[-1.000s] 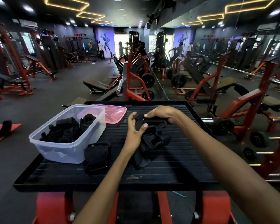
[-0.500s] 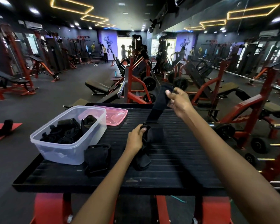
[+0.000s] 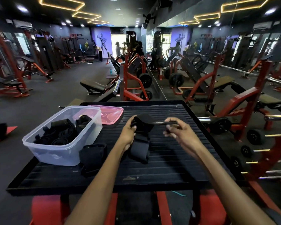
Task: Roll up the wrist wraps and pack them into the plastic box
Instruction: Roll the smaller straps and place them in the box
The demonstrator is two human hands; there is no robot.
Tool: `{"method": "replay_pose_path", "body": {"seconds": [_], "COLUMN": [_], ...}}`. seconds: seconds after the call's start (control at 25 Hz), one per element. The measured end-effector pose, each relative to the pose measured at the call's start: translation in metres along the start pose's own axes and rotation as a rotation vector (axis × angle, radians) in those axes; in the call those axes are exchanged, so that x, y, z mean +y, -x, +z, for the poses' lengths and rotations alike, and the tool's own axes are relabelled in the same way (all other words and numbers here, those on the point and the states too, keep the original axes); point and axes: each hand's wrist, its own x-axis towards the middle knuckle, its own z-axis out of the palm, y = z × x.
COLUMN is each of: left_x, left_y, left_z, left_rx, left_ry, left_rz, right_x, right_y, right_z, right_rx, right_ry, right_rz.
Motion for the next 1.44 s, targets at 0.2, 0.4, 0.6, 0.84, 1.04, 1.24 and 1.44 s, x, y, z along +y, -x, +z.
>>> {"method": "replay_pose_path", "body": {"seconds": [0.2,0.4,0.6,0.84,1.04,1.24,1.44], "left_x": [0.009,-0.001,-0.006,-0.013,-0.002,0.001,0.019], "left_y": [0.000,0.009,0.017,0.020,0.027,0.026,0.029], "left_z": [-0.007,-0.001,0.007,0.004,0.008,0.014,0.022], "left_rx": [-0.109,-0.061,-0.113,-0.089,-0.036,-0.035,-0.069], "left_ry": [0.188,0.064,0.018,0.040,-0.160,-0.307,0.220], "left_rz": [-0.083,0.085,0.139,0.155,0.204,0.251,0.007], "right_x": [0.010,0.022,0.070,0.075,0.068,0.054,0.044], "right_y": [0.001,-0.002,-0.003,-0.022,-0.033,-0.027,-0.029], "right_z": [-0.014,-0.033,-0.016,0.020,0.036,0.030,0.043], "right_rx": [0.003,0.150,0.165,0.122,0.014,-0.116,-0.156], "right_ry": [-0.286,0.098,0.218,0.079,-0.169,-0.610,-0.383], "right_rz": [0.105,0.008,0.140,0.207,0.305,0.366,0.282]}}
